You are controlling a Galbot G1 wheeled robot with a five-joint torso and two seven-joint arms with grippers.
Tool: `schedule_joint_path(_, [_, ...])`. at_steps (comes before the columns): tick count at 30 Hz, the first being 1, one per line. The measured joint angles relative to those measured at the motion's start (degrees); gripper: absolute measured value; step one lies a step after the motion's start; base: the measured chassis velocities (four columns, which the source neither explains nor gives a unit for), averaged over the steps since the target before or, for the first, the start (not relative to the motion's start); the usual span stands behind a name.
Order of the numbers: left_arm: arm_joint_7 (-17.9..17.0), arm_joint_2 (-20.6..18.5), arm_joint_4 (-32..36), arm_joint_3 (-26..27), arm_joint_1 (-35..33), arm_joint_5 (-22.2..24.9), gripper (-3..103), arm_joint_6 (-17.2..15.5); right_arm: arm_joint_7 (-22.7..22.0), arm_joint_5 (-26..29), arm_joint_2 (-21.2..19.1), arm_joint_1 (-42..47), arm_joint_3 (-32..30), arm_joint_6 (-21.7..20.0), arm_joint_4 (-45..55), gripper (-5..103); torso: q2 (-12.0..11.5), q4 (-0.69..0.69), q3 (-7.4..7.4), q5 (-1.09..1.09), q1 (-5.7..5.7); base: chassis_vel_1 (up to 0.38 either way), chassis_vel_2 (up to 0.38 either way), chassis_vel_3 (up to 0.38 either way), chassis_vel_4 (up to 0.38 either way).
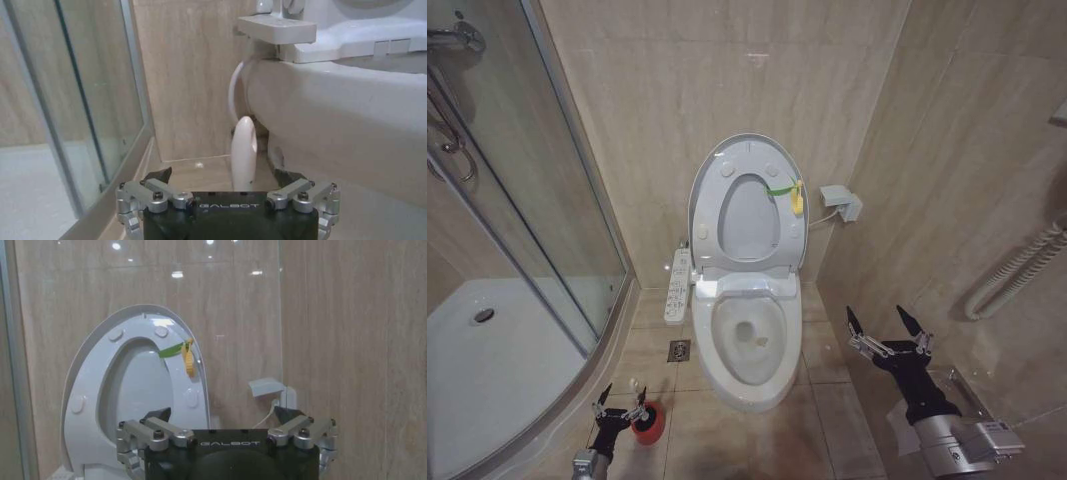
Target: Open the toilet lid, clean the toilet bowl with a toilet brush, close the toilet lid, and flush.
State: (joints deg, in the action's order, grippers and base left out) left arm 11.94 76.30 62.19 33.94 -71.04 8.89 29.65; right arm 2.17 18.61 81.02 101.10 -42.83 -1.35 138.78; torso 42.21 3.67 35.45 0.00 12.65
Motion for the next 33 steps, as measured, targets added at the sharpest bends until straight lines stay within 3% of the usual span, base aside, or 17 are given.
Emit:
schedule_joint_path(26, [1.5,1.2,-2.6,-0.1,2.6,-0.3,100,1.7,0.0,0.0,0.0,0.0,0.0,0.0,0.0,100,0.0,0.00,-0.01,0.00,0.00,0.000,0.000,0.000,0.000])
schedule_joint_path(27, [1.6,1.2,-2.5,0.0,2.5,-0.2,82,1.7,0.0,0.0,0.0,0.0,0.0,0.0,0.0,100,0.0,-0.01,-0.01,0.00,0.00,0.000,0.000,0.000,0.000])
schedule_joint_path(32, [2.2,1.2,-2.6,0.2,2.4,-0.1,82,1.9,0.0,0.0,0.0,0.0,0.0,0.0,0.0,100,0.0,0.00,0.00,0.00,0.00,0.000,0.000,0.000,0.000])
schedule_joint_path(33, [2.3,1.2,-2.6,0.2,2.3,-0.1,55,1.9,0.0,0.0,0.0,0.0,0.0,0.0,0.0,100,0.0,0.00,-0.01,0.00,0.00,0.000,0.000,0.000,0.000])
